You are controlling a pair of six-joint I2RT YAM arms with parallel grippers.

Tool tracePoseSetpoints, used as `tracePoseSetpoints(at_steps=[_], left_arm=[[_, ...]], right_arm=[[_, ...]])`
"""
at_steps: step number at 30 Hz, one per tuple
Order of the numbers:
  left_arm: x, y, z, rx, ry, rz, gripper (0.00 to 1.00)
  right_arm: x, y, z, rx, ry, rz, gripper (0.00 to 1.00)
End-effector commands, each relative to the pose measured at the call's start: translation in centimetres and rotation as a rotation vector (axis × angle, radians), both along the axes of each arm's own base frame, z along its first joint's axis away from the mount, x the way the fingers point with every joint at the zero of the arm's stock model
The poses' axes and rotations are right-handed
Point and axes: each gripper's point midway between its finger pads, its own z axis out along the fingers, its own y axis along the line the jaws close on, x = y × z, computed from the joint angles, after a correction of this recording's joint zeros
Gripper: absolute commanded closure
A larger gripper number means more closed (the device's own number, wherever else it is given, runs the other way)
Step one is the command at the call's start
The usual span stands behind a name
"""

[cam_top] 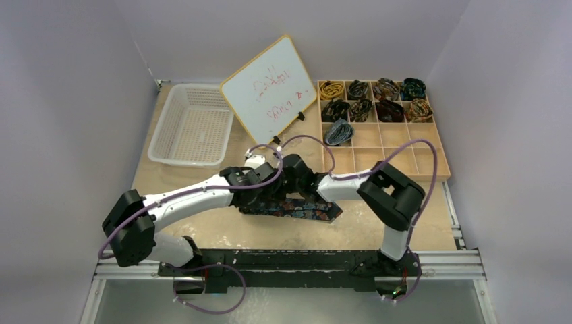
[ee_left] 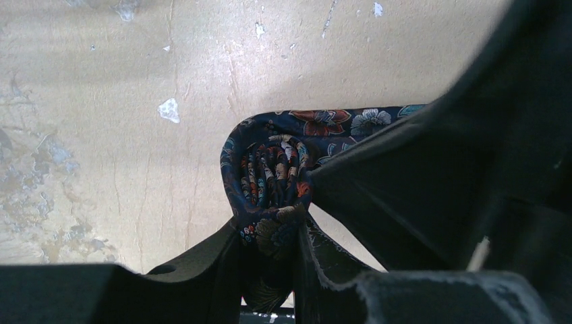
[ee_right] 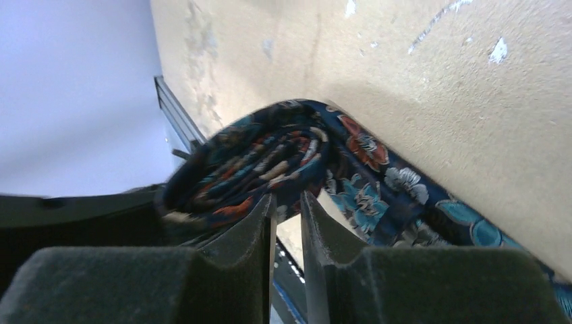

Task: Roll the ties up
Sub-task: Roll the tie at the center of the board.

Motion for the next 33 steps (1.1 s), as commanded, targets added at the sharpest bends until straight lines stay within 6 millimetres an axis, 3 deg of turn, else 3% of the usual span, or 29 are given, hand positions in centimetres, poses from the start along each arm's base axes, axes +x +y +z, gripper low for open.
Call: tracePoseSetpoints(at_steps=[1,6,15,22,27,29,33], left_arm=[[0.5,-0.7,1.0,-0.008,-0.037,0.026,0.75],[0.4,-1.1,0.8,0.021,-0.036,0.012,0.75],[-0.4,-4.0,-1.6,0.029,0.015,-0.003,0.69],[-0.1,-7.7,-2.6,-0.069,0.067,-0.008,0.55],[0.1,-9.9,-1.7,-0.159,0.068,-0.039,0.44],[0.3,-10.5,-0.8,-0.198,0.055,-0.055,0.41],[0.3,-10.8,1.1,-0.265,0.029,-0.063,0.38]], right_arm=[[1.9,-2.2,1.6,-0.067,-0.059,-0.134,0.77],[1.7,-6.3,0.2,-0.163,-0.055,-0.264,0.78],[1.4,-12.1,2.2,-0.173,-0.121,-0.422,0.7],[0.4,-13.4,3.2,-0.145,-0.152,-0.417,0.61],[0.1,-13.5,2.9,-0.15,-0.162,-0.395,0.53],[0.2,-13.3,2.9,-0.153,-0.174,-0.384,0.45],[0.9,-13.2,3.4,-0.159,-0.213,-0.382,0.2]])
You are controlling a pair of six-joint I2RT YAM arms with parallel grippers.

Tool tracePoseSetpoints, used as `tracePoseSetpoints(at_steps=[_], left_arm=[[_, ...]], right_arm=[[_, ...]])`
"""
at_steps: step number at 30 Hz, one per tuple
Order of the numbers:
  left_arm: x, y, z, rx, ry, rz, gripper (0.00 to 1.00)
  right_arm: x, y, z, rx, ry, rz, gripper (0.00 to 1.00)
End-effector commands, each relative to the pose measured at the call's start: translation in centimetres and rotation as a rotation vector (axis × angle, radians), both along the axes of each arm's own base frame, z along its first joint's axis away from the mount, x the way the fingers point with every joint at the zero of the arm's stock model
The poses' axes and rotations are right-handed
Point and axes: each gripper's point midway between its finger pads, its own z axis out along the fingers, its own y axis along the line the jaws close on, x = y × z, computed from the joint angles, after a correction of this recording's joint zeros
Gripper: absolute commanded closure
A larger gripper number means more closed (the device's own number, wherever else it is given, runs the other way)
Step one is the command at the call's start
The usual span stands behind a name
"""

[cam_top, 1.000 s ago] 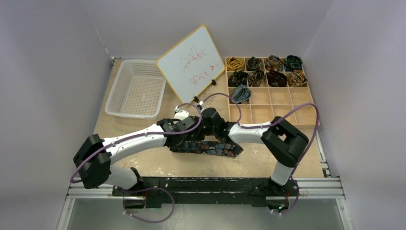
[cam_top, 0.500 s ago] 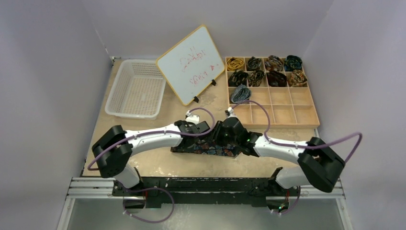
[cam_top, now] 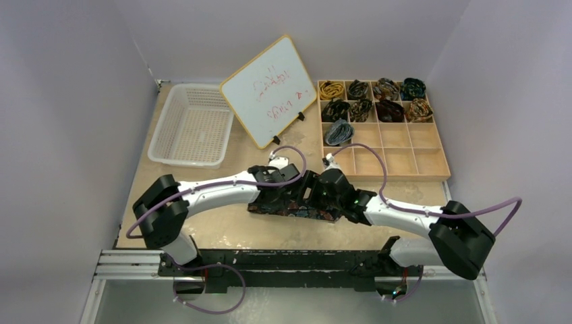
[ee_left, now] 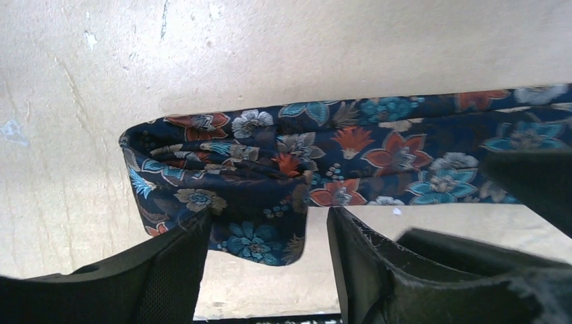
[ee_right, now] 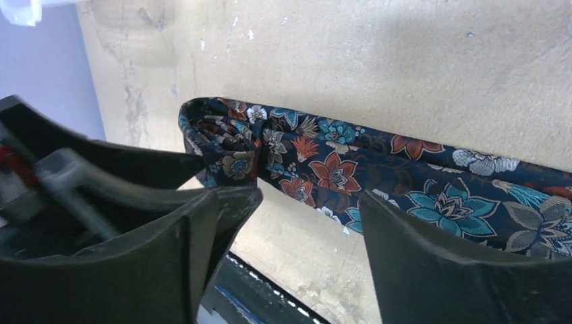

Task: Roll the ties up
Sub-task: Roll the tie at the center of the board.

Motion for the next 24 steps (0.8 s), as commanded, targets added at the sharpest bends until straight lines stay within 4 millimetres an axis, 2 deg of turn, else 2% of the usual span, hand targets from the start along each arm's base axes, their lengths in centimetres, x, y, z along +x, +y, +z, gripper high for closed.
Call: tracePoseSetpoints(at_steps=[1,3,6,9,12,15,21,24], left_arm=[[0.7,-2.5,4.3,-0.194,-0.058,-0.01,0.37],[0.8,-2.1,5.2,-0.236,-0.076,-0.009,0.37],[1.0,-0.8,6.8,-0.307,-0.105,0.014,0.36],[1.7,1.5,7.8,-0.36,-0.13,0.066,0.35],[2.0,4.3,7.8,-0.39,-0.153,0.115,0.34],[2.1,6.8,6.9,-0.393,-0.156,0.159,0.31],[2.9,9.4,5.7,-0.447,-0.12,0.197,0.3],[3.1,9.6,5.3,-0.475,-0.102,0.201,0.3]], right_arm=[[1.6,0.1,1.3,-0.014,-0.078,-0.013,0.15],[1.9,0.1,1.5,-0.015,-0.094,-0.004,0.1],[1.9,0.8,2.1,0.015,-0.098,0.025,0.08],[1.1,2.0,2.2,0.066,-0.08,0.092,0.09],[1.1,3.4,2.6,0.116,-0.09,0.139,0.13],[0.1,5.1,2.6,0.17,-0.069,0.227,0.19],[-1.0,7.4,1.0,0.157,-0.021,0.296,0.27],[-1.0,7.8,0.4,0.143,-0.007,0.302,0.32]])
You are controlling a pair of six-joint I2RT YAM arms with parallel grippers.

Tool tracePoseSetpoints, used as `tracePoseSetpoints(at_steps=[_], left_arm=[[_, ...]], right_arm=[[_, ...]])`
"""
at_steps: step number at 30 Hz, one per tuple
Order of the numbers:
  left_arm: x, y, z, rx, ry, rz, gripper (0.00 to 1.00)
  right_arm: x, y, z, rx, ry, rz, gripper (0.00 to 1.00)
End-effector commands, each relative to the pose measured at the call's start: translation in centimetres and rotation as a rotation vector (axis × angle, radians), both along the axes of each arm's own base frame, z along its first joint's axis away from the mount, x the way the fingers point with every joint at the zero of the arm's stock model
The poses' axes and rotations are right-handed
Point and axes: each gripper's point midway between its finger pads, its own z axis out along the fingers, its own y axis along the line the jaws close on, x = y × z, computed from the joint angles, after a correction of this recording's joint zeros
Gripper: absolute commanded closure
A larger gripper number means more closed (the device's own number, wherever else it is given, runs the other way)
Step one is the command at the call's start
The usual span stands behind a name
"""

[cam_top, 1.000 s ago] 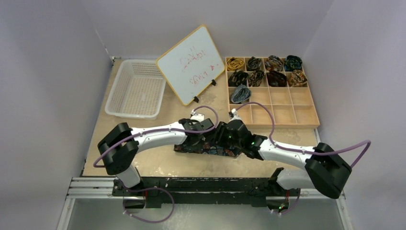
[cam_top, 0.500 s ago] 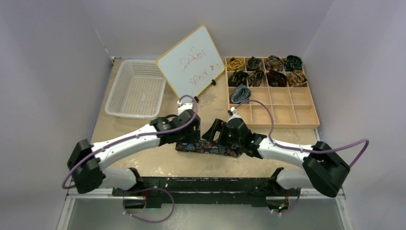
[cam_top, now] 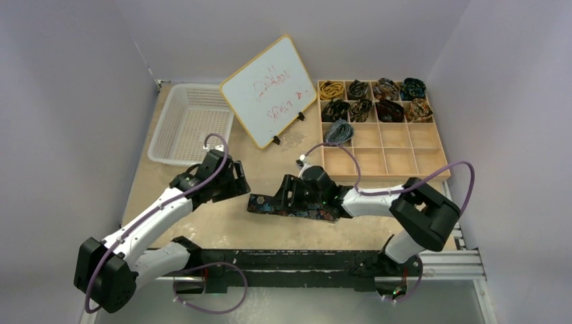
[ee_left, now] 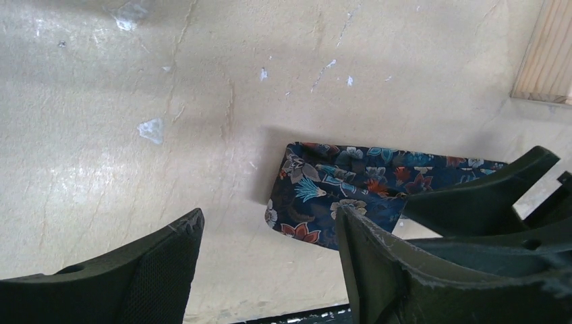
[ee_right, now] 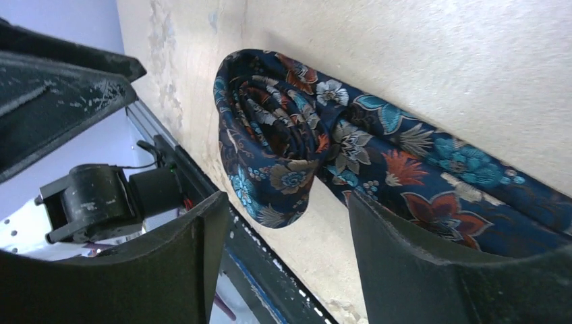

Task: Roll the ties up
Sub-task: Roll the tie at the center of the board.

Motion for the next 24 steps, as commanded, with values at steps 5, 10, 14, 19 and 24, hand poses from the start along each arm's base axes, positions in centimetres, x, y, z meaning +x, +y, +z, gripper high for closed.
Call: tracePoseSetpoints(at_steps=[5,10,14,19,24], left_arm=[[0.4,-0.8,-0.6,-0.103,0.008,-0.066,0.3],[0.0,-1.0,-1.3,-0.12,0.024,-0.076,0.31],[-0.3,-1.4,-2.0,-0.148,0.031,-0.085,0.31],[-0.2,-1.8,-2.4,-0.174,0.022,-0.086,0.31],[-0.1,-1.9,-2.7,-0.179,0.012,-0.087,0.31]], right_arm=[[0.3,1.6,0.7,0.004,-0.011,0.043,0.45],[0.1,0.8,0.0,-0.029,0.005,0.034,0.54],[0.4,1.1,0.0,-0.035,-0.018,0.061,0.63],[1.0,1.0,-1.1,-0.076,-0.019,0.073,0.66],[1.4,0.6,-2.6,-0.134,-0.014,0.088,0.66]])
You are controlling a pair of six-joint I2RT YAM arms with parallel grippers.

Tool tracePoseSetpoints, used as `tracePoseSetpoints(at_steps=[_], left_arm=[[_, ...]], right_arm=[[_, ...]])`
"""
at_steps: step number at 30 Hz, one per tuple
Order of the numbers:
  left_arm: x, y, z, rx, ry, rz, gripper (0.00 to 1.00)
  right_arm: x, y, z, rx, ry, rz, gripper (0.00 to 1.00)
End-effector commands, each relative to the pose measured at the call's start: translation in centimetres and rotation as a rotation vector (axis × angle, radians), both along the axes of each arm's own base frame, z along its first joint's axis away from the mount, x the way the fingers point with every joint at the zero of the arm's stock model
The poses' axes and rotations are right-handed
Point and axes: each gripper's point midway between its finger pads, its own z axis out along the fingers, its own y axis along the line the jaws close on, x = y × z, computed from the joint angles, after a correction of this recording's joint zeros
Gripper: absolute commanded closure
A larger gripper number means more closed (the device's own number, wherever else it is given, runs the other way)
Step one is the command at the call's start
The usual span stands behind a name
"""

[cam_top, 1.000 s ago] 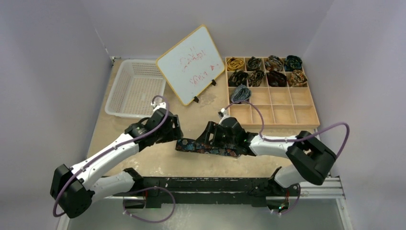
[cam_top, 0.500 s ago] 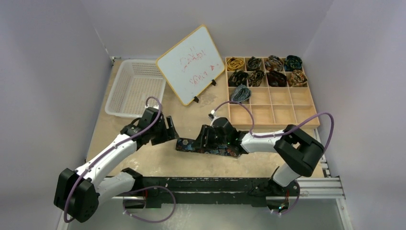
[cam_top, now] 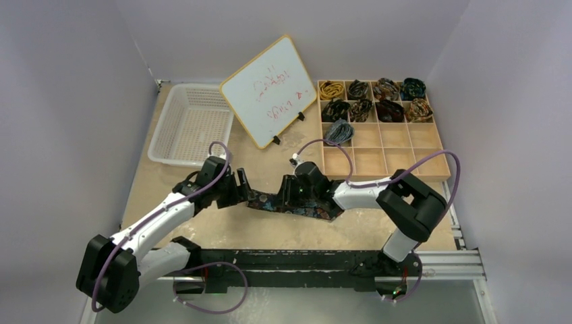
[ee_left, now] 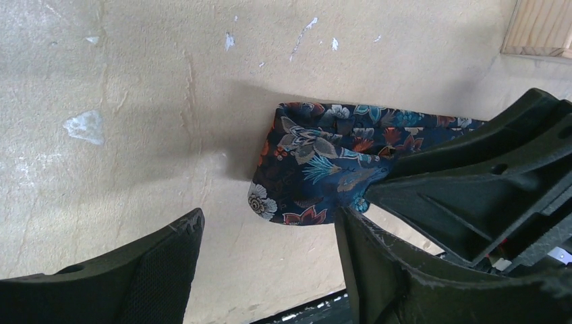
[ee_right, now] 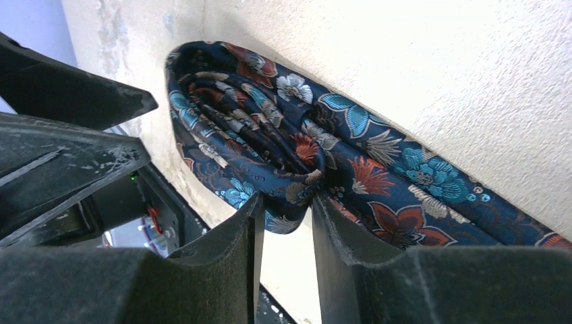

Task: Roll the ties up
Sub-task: Roll the tie at the center of the board.

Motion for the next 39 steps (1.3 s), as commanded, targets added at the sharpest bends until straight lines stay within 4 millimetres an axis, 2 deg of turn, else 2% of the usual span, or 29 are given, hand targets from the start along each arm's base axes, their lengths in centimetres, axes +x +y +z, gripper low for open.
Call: tracePoseSetpoints(at_steps=[1,5,8,11,13,16,19,21,25,28,31,35,39], left_arm=[[1.1,-0.5,0.5,-0.034,-0.051,-0.001,0.31],[1.2,-0.5,0.6,-0.035,-0.064,-0.003,0.31],[1.4,-0.6,0.8,-0.036,-0.067,-0.002,0.31],[1.4,-0.4,1.0,-0.029,-0.067,0.013,0.31],[1.4,0.0,1.3,-0.019,-0.068,0.034,0.31],[1.5,1.0,1.6,0.008,-0.065,0.099,0.31],[1.4,2.1,1.5,0.048,-0.042,0.17,0.31],[1.2,2.9,1.2,0.076,-0.028,0.209,0.31],[0.8,3.6,1.5,0.093,-0.026,0.245,0.31],[0.5,4.0,1.8,0.089,-0.039,0.261,0.31],[0.4,4.1,2.1,0.084,-0.054,0.263,0.31],[0.2,4.2,2.1,0.085,-0.055,0.261,0.31],[0.1,4.2,2.0,0.084,-0.052,0.257,0.31]], right_arm=[[0.5,-0.3,-0.8,-0.052,-0.016,0.035,0.66],[0.8,-0.8,-1.1,-0.054,-0.016,0.04,0.66],[1.1,-0.6,-0.1,-0.023,-0.032,0.057,0.62],[1.7,-0.4,1.8,0.002,-0.094,0.069,0.5],[1.8,-0.4,3.3,0.022,-0.144,0.083,0.37],[2.3,-0.4,5.3,0.037,-0.26,0.125,0.28],[3.9,0.0,7.5,0.037,-0.462,0.145,0.27],[4.5,-0.1,8.0,0.019,-0.572,0.153,0.24],[4.5,0.5,9.2,-0.02,-0.814,0.293,0.04],[3.9,1.1,9.1,-0.068,-0.943,0.41,0.01],[2.8,2.0,8.0,-0.09,-1.006,0.545,0.01],[1.0,3.4,5.9,-0.097,-1.015,0.675,0.01],[1.2,4.2,4.9,-0.114,-1.02,0.718,0.01]])
